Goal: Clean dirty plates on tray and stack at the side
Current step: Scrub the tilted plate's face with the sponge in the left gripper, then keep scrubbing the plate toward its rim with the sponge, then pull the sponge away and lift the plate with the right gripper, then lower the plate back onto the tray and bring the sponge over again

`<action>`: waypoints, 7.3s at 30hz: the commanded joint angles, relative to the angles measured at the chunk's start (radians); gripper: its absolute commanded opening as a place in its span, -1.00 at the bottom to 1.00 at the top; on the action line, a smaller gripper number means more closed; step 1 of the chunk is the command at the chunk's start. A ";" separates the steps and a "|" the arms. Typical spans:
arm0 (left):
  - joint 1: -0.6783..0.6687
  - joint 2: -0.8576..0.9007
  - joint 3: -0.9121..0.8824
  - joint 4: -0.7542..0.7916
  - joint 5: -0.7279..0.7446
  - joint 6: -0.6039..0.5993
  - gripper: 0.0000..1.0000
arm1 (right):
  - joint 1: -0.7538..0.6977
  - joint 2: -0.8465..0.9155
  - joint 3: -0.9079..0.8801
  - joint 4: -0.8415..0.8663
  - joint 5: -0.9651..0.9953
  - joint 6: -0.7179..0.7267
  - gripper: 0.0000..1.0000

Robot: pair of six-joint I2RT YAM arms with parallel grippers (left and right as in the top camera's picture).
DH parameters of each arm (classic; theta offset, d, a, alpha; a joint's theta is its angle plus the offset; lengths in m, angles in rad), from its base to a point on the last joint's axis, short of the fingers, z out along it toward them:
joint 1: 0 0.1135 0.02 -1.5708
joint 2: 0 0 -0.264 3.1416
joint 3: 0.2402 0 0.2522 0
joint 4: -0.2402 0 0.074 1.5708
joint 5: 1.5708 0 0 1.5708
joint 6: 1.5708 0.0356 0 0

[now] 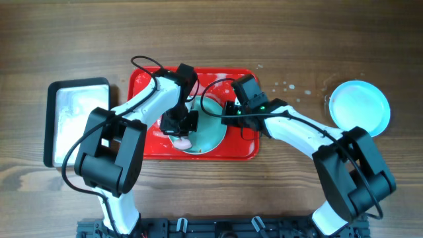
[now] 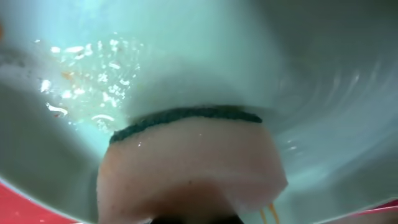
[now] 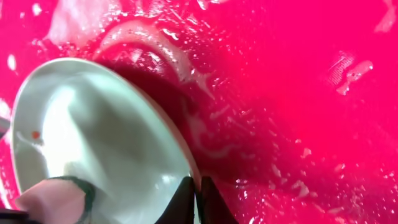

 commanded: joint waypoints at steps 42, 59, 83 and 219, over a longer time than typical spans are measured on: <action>0.029 0.028 -0.138 0.596 -0.407 -0.371 -0.92 | 0.002 0.190 0.024 0.068 -0.068 0.322 -0.91; 0.034 0.025 -0.034 0.569 -0.053 0.072 -0.92 | 0.002 0.190 0.024 0.076 -0.095 0.292 -0.91; 0.249 0.025 0.138 0.102 -0.019 0.076 -0.92 | 0.002 0.190 0.024 0.091 -0.117 0.275 -0.91; 0.360 -0.304 0.229 0.109 -0.330 -0.197 -0.92 | 0.270 0.516 0.684 -0.224 0.434 -0.050 -0.78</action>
